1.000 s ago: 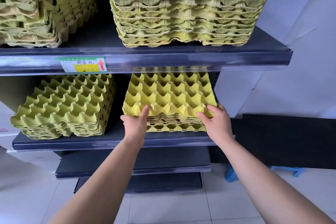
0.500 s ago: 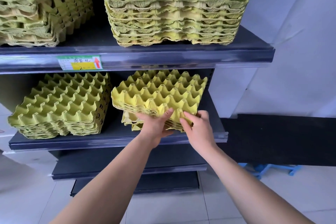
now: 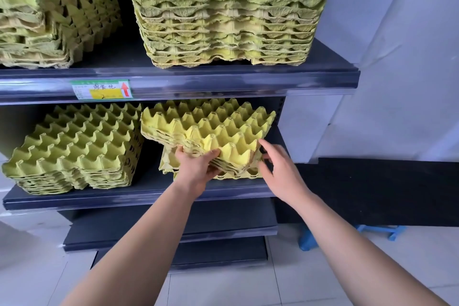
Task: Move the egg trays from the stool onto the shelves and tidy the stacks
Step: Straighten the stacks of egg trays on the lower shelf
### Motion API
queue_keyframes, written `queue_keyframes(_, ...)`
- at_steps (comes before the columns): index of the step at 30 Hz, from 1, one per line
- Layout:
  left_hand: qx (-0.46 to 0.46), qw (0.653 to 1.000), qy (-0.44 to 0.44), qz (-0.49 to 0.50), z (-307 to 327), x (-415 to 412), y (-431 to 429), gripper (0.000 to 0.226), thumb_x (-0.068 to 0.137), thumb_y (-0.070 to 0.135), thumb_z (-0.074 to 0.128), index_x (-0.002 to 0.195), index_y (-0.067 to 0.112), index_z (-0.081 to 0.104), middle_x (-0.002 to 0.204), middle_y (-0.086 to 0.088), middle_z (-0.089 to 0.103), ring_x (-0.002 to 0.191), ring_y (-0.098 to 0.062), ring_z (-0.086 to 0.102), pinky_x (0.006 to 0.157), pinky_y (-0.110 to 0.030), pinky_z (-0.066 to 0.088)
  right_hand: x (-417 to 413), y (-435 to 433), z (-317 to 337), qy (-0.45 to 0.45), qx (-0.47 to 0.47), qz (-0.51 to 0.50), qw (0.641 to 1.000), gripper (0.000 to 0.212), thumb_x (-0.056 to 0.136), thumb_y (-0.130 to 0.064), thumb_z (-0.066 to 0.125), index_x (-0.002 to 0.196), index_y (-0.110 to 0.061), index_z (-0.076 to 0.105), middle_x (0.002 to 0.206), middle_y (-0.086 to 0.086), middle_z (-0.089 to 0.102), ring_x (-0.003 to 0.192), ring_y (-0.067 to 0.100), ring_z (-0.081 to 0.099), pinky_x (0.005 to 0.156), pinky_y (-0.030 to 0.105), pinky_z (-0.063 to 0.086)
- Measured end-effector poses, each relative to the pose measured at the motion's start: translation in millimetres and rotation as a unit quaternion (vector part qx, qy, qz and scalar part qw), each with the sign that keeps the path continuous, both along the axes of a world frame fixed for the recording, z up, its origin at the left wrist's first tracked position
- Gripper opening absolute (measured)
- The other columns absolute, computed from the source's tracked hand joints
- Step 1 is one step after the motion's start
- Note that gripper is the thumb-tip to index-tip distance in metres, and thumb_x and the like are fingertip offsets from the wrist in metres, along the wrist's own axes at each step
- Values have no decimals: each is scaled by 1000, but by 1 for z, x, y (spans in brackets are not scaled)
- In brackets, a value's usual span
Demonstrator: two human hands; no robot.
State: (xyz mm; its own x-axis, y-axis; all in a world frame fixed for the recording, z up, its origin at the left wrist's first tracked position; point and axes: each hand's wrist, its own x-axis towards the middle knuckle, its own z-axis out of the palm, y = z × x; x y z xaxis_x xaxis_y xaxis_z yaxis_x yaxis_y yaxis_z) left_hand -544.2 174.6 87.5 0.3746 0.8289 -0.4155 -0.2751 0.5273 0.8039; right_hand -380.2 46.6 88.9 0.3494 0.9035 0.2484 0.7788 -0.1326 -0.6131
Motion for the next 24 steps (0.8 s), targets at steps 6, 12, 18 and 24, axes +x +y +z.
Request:
queue_keyframes(6, 34, 997, -24, -63, 7, -52, 19, 53, 88, -1, 62, 131, 20, 39, 116, -17, 62, 83, -28, 69, 61, -35, 57, 27, 22, 0, -118, -24, -45, 992, 75, 85, -14, 67, 146, -30, 27, 157, 8, 10, 144, 29, 15, 115, 46, 24)
queue_keyframes(12, 73, 990, -26, -119, 9, -88, 43, 50, 89, 4, 60, 134, 22, 46, 117, -9, 65, 93, -24, 68, 79, -46, 58, 34, 46, 13, -168, 22, -46, 985, 71, 75, -20, 77, 136, -17, 41, 153, 12, 26, 142, 31, 21, 115, 41, 13)
queue_keyframes(18, 97, 985, -27, -140, 6, -98, 54, 58, 86, 4, 64, 136, 27, 46, 122, -12, 63, 108, -31, 60, 102, -64, 36, 27, 61, 16, -238, 23, -60, 969, 46, 65, -28, 85, 105, -13, 67, 111, 10, 57, 112, 32, 46, 112, 51, 21)
queue_keyframes(24, 71, 997, 25, -32, 3, -92, 73, 42, 97, 17, 56, 135, 2, 47, 115, -18, 64, 88, -29, 63, 78, -45, 55, 13, 72, 14, -253, 23, -76, 964, 45, 61, -32, 86, 97, -10, 71, 97, 11, 59, 96, 33, 49, 101, 52, 36)
